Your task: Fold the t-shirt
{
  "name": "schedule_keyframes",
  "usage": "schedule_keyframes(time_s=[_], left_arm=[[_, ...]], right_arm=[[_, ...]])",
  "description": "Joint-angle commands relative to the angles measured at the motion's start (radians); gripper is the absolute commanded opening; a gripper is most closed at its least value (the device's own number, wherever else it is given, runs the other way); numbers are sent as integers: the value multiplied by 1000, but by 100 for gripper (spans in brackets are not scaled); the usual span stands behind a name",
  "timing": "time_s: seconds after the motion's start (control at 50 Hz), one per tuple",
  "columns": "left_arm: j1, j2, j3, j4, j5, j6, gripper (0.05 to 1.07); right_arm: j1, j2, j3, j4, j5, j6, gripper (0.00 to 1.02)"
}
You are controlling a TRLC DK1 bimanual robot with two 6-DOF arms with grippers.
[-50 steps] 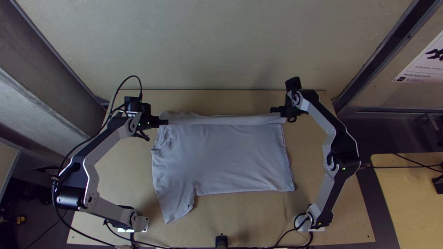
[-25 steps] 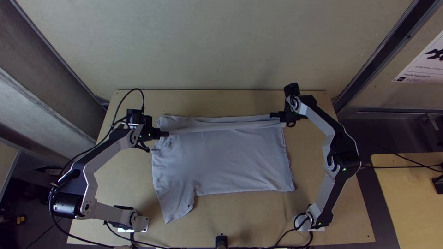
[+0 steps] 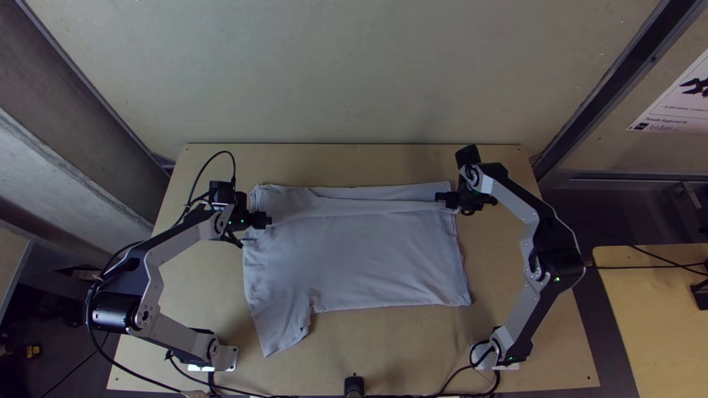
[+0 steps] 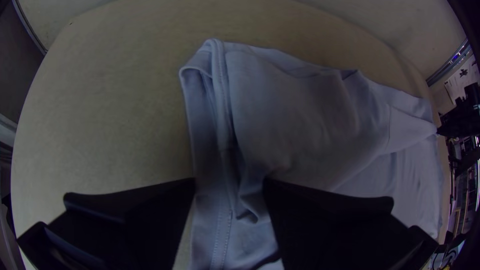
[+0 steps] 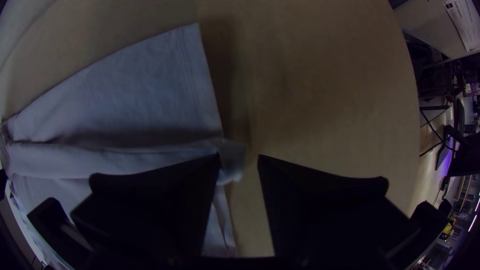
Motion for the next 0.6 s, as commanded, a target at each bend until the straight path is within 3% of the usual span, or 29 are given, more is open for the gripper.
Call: schedule_keyframes(time_s=[0.0, 0.06, 0.18, 0.26, 0.32, 0.52, 0.58], left_arm=[[16, -50, 47, -44, 8, -10, 103], [22, -73, 72, -81, 19, -7, 103], [31, -130, 112, -150, 32, -1, 103], [36, -185, 118, -179, 52, 4, 103], [34, -228, 118, -208, 88, 11, 103], [-4, -328, 152, -363, 101, 21, 103], [-10, -354, 150, -398, 101, 21, 103]], right_arm=[[-4, -97, -38, -21, 15, 27, 75], [-4, -133, -53, -26, 15, 24, 84], [-3, -187, -70, -73, 7, 12, 91], [3, -224, -70, -167, 9, 7, 92], [10, -278, -104, -173, 10, 4, 96], [11, -489, -215, -185, 10, -8, 96], [19, -548, -233, -231, 9, 15, 98]])
